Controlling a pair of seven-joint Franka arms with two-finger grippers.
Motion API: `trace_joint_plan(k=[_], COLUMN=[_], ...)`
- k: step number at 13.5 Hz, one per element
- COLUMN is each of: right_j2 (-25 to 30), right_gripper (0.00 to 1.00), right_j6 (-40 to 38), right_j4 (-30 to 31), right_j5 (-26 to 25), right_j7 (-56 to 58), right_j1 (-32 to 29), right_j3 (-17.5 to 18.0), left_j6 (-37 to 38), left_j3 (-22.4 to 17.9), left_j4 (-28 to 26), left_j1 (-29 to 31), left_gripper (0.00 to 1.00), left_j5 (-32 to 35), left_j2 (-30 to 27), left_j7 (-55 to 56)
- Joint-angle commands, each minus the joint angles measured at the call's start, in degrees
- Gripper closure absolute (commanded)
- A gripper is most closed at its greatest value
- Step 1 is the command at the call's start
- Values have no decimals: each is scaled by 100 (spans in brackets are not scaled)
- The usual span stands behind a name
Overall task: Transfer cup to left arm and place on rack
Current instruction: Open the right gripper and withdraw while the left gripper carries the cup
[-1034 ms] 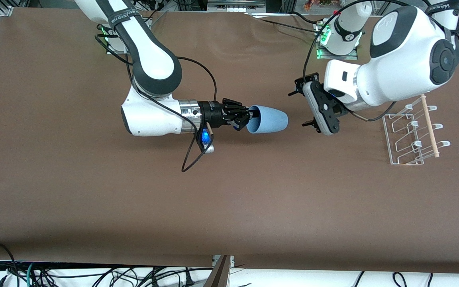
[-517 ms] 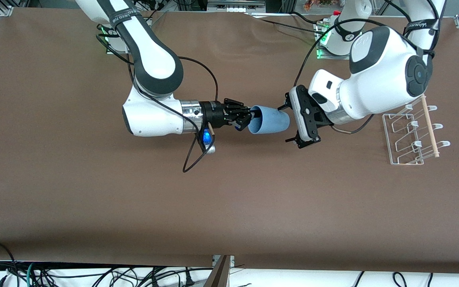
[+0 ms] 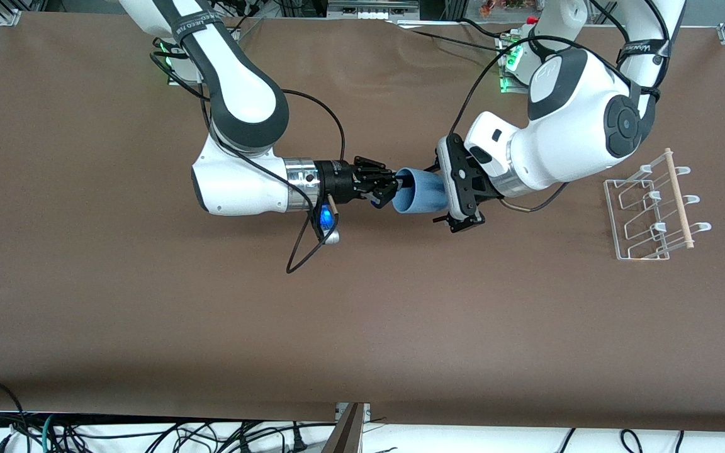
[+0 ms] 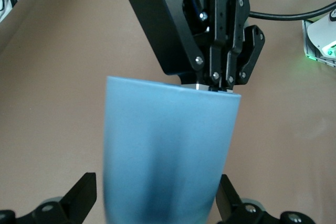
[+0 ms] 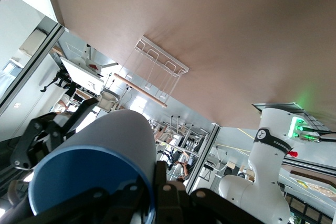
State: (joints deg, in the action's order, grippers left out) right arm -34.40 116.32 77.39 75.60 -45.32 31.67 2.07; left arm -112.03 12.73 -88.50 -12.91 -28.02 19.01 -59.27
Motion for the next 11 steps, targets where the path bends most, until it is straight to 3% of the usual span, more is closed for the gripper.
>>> trace_joint_plan(k=[1,2,3,4,6,7,9,11], right_j2=[-49,-58,-58,-58,-58,-58,-49,-14], right_gripper=[100,100,100,100,100,79,26,21], right_j6=[92,92,92,92,84,84,75,5], right_j4=[-146,-146,-146,-146,-146,-137,-146,-146], right_j5=[95,95,95,95,95,95,51,42], right_j7=[-144,-144,-161,-162,-170,-257,-486,-504], right_j1=[58,58,58,58,50,41,23,-29], right_j3=[12,12,12,12,12,12,-14,-40], left_j6=[59,59,67,67,120,190,357,463], left_j3=[36,36,36,36,27,27,27,27], left_j4=[-27,-27,-27,-18,-18,-1,43,70], left_j1=[43,52,61,61,70,78,166,219], left_gripper=[30,57,75,86,87,87,87,87], left_j5=[-169,-169,-169,-169,-169,-169,-169,-169], left_j2=[-20,-11,-11,-20,-20,-20,-29,-55], left_j7=[-391,-427,-427,-418,-410,-410,-366,-357])
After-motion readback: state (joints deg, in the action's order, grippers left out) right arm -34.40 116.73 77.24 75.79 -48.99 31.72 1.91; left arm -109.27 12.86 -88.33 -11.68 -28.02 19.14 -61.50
